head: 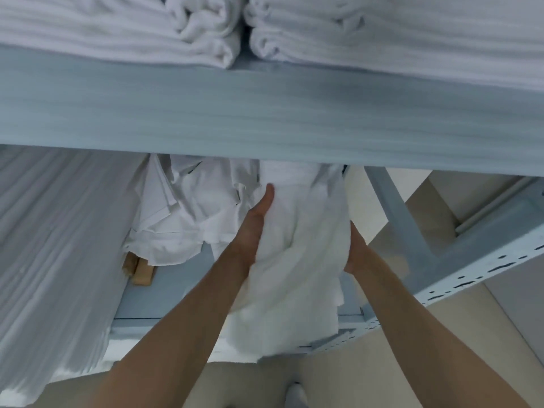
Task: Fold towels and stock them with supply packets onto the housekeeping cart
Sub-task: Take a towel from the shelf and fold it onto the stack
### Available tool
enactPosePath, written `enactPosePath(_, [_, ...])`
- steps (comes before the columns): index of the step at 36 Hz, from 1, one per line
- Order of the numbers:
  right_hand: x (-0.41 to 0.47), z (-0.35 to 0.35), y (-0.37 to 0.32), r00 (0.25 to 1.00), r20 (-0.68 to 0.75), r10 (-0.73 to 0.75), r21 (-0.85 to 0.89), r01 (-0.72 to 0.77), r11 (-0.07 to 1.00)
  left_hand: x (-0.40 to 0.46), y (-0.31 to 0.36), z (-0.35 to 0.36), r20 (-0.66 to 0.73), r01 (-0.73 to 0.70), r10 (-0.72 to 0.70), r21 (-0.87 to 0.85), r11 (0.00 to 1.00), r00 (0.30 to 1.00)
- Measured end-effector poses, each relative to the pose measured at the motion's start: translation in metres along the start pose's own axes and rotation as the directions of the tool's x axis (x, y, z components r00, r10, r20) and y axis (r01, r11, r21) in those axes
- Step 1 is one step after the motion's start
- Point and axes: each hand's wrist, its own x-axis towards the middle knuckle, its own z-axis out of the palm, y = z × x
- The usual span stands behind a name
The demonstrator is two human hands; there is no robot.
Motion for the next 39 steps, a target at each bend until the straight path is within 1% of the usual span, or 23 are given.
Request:
enactPosePath(1, [-0.001, 0.002, 0.006, 0.998, -0.047, 0.036, 0.002, -0.036, 0.999, -0.003, -0.003, -0.003, 0.003, 0.023, -0.023, 0.014, 1.000, 1.000])
enactPosePath(2, [-0.004, 0.003, 0.012, 0.995, -0.063, 0.072, 0.007, -0.071, 0.997, -0.005, -0.005, -0.008, -0.008, 0.028, -0.028, 0.025, 0.999, 1.000])
enactPosePath(4, [-0.013, 0.007, 0.022, 0.990, -0.102, 0.096, -0.014, -0.098, 0.995, -0.007, -0.013, -0.019, -0.019, 0.031, -0.030, 0.031, 0.999, 0.999])
enactPosePath(6, [-0.019, 0.010, 0.032, 0.985, -0.131, 0.113, 0.074, -0.104, 0.992, -0.012, -0.018, -0.026, -0.003, 0.053, -0.053, 0.020, 0.998, 0.999])
enactPosePath(8, [-0.029, 0.006, 0.041, 0.997, -0.042, 0.071, 0.198, -0.062, 0.978, -0.015, -0.025, -0.034, 0.029, 0.060, -0.060, -0.014, 0.998, 0.998])
enactPosePath(10, [-0.045, 0.006, 0.045, 0.999, 0.023, -0.026, 0.290, 0.018, 0.957, -0.019, -0.032, -0.041, 0.053, 0.050, -0.047, -0.042, 0.998, 0.997])
enactPosePath(12, [-0.058, 0.001, 0.048, 0.991, 0.105, -0.078, 0.385, 0.032, 0.922, -0.026, -0.038, -0.045, 0.075, 0.047, -0.042, -0.057, 0.997, 0.996])
enactPosePath(14, [-0.066, -0.010, 0.052, 0.992, 0.102, -0.069, 0.428, 0.019, 0.904, -0.034, -0.045, -0.044, 0.121, 0.060, -0.048, -0.097, 0.993, 0.991])
enactPosePath(16, [-0.080, -0.016, 0.052, 0.995, 0.092, -0.034, 0.383, -0.003, 0.924, -0.043, -0.053, -0.040, 0.149, 0.082, -0.062, -0.132, 0.988, 0.987])
enactPosePath(18, [-0.093, -0.020, 0.055, 0.999, 0.040, -0.021, 0.256, 0.010, 0.966, -0.053, -0.060, -0.035, 0.149, 0.099, -0.078, -0.140, 0.985, 0.986])
enactPosePath(20, [-0.107, -0.024, 0.059, 0.999, -0.022, -0.042, 0.149, 0.045, 0.988, -0.064, -0.066, -0.031, 0.135, 0.113, -0.096, -0.126, 0.986, 0.986])
enactPosePath(22, [-0.125, -0.027, 0.062, 0.997, -0.035, -0.071, 0.123, 0.075, 0.990, -0.076, -0.072, -0.026, 0.107, 0.095, -0.083, -0.109, 0.990, 0.991])
enactPosePath(26, [-0.163, -0.037, 0.066, 0.991, 0.018, -0.136, 0.116, 0.133, 0.984, -0.101, -0.080, -0.024, 0.071, -0.008, 0.014, -0.080, 0.997, 0.997])
enactPosePath(30, [-0.200, -0.054, 0.073, 0.981, 0.056, -0.186, 0.121, 0.178, 0.976, -0.133, -0.096, -0.023, 0.067, -0.113, 0.111, 0.023, 0.993, 0.992])
enactPosePath(31, [-0.209, -0.058, 0.075, 0.978, 0.077, -0.195, 0.107, 0.186, 0.977, -0.141, -0.103, -0.021, 0.045, -0.151, 0.148, 0.050, 0.987, 0.988])
enactPosePath(33, [-0.229, -0.061, 0.079, 0.972, 0.090, -0.216, 0.034, 0.214, 0.976, -0.157, -0.119, -0.014, -0.050, -0.218, 0.224, 0.102, 0.971, 0.973])
enactPosePath(35, [-0.248, -0.063, 0.087, 0.979, 0.044, -0.201, -0.035, 0.203, 0.979, -0.177, -0.139, -0.003, -0.169, -0.247, 0.277, 0.178, 0.952, 0.946])
enactPosePath(37, [-0.260, -0.066, 0.096, 0.980, -0.033, -0.196, -0.086, 0.192, 0.978, -0.196, -0.158, 0.009, -0.230, -0.238, 0.300, 0.263, 0.935, 0.926])
enactPosePath(39, [-0.276, -0.069, 0.105, 0.977, -0.061, -0.206, -0.103, 0.200, 0.974, -0.217, -0.175, 0.025, -0.264, -0.186, 0.285, 0.346, 0.920, 0.921])
